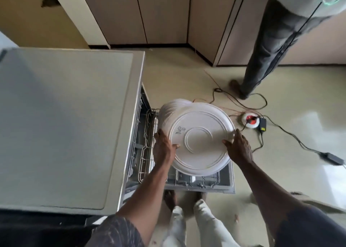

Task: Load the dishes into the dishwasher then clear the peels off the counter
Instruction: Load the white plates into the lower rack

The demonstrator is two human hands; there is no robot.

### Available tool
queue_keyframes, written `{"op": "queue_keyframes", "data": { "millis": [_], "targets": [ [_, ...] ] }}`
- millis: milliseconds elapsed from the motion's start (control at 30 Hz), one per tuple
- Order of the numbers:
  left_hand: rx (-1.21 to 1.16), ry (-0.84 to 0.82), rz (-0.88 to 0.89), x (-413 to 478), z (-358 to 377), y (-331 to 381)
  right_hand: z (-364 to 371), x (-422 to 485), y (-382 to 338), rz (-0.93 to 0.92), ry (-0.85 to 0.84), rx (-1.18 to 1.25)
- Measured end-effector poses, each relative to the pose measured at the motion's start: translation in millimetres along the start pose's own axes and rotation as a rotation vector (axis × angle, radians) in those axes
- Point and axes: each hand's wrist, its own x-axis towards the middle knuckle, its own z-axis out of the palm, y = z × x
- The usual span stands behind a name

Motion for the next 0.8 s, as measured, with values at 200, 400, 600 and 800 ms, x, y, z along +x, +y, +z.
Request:
{"op": "queue_keyframes", "data": {
  "millis": [200,400,600,800],
  "targets": [
    [0.004,0.021,-0.173,34,45,-35,69,50,24,0.037,-0.085,0.061],
    [-0.097,0.097,-0.189,100,75,-42,129,99,39,0.078,-0.064,0.186],
    [-0.161,0.227,-0.094,176,91,-39,165,144,32,0.054,0.011,0.333],
    [-0.178,0.329,-0.067,217,107,-70,188,174,25,0.007,0.004,0.304]
  ]
}}
